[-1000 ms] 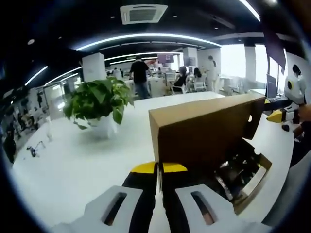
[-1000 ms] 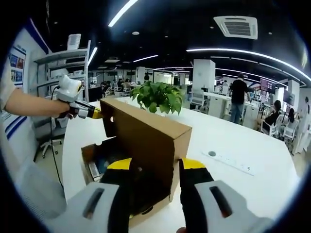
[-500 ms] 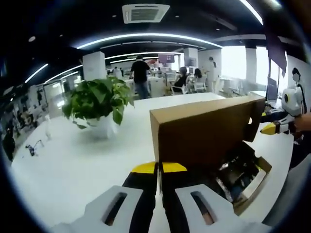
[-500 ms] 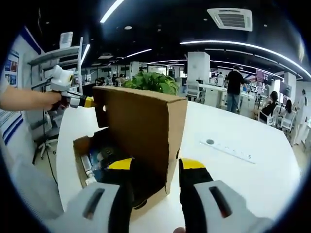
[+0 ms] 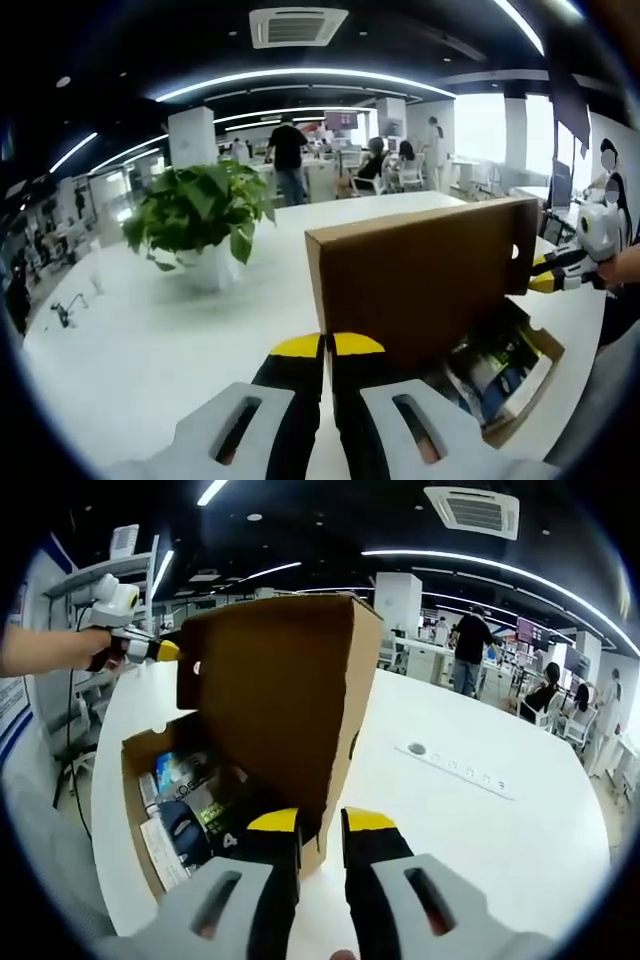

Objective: Operate the shoe box by opening the lid, removing the specified soft item, and placing it in the target area until the item is outside and the box remains undamaged.

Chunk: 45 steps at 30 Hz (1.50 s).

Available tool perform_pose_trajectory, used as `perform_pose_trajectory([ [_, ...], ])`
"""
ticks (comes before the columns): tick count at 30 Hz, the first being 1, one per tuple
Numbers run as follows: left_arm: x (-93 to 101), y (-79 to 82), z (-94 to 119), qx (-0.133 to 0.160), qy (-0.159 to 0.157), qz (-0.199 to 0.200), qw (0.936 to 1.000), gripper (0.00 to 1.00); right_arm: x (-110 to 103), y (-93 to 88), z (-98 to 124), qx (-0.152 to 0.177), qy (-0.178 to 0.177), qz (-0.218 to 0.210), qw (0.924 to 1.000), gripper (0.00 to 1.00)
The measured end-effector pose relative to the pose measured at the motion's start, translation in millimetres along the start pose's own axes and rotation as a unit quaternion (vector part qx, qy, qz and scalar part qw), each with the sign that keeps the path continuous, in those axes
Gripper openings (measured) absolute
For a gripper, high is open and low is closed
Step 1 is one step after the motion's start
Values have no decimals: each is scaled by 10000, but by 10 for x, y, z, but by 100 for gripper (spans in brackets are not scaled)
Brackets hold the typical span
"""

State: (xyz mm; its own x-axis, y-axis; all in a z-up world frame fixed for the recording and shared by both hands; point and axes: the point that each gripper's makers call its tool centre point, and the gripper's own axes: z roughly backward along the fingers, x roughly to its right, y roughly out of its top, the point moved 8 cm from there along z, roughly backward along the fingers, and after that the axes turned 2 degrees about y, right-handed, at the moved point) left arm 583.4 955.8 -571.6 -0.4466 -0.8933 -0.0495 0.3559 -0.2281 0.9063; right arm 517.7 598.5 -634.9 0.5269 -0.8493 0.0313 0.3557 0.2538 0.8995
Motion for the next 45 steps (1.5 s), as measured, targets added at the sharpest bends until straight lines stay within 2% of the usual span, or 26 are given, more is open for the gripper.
perform_pose_trajectory([
  [22, -64, 76, -226, 16, -38, 51, 10000, 0, 56, -83, -136, -212, -95, -139, 9996, 1],
  [33, -111, 89, -366, -4, -59, 90, 9999, 0, 82, -73, -151, -196, -53, -235, 9995, 0],
  [45, -173, 77, -508, -15, -125, 101, 9999, 0, 92, -53, -163, -206, -35, -57, 9998, 0],
])
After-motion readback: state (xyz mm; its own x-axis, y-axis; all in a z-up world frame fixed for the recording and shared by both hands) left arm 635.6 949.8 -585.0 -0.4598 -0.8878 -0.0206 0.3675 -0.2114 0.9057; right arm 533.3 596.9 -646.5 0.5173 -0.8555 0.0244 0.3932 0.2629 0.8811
